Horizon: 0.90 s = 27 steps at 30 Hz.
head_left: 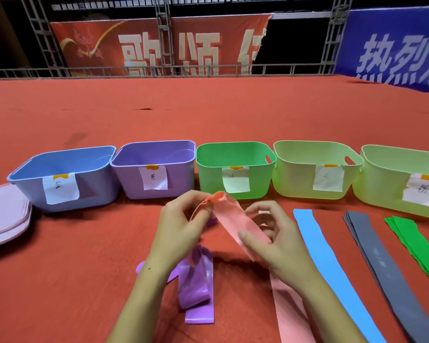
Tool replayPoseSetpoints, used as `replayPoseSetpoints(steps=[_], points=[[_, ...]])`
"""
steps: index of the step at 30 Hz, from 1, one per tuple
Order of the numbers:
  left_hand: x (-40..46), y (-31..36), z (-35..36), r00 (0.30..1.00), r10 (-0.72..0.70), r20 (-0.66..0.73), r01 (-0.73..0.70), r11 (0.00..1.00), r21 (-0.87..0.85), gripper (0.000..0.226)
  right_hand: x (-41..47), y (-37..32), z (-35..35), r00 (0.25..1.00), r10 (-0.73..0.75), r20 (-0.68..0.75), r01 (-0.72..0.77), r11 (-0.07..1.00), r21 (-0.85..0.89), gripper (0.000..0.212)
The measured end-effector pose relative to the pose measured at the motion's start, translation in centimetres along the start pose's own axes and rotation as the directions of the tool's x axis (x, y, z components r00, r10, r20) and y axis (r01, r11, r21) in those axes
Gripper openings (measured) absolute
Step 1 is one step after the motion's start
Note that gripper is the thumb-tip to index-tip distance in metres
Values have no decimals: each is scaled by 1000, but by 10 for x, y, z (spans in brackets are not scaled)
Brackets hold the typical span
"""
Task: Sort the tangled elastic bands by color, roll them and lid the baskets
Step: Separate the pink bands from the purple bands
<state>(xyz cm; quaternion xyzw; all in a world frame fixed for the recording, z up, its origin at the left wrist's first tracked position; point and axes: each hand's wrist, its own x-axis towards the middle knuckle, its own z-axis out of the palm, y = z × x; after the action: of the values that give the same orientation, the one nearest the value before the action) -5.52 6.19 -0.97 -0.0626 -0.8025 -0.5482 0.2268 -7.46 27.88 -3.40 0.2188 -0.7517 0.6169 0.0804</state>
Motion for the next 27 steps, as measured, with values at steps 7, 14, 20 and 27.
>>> replayPoseSetpoints(steps=[7, 14, 20, 27], points=[[1, -20, 2, 962, -78, 262, -8, 950, 312, 34, 4, -1, -7, 940, 42, -338, -11, 996, 90, 38], [-4, -4, 14, 966, -43, 256, -50, 937, 345, 57, -3, -12, 0, 976, -47, -211, 40, 998, -39, 47], [-9, 15, 10, 869, 39, 494, -21, 999, -42, 76, -9, -25, -8, 979, -184, 84, 194, 972, -133, 58], [-6, 6, 9, 899, 6, 438, 3, 1000, -20, 32, -9, -20, -11, 983, -177, 43, 182, 952, -247, 59]])
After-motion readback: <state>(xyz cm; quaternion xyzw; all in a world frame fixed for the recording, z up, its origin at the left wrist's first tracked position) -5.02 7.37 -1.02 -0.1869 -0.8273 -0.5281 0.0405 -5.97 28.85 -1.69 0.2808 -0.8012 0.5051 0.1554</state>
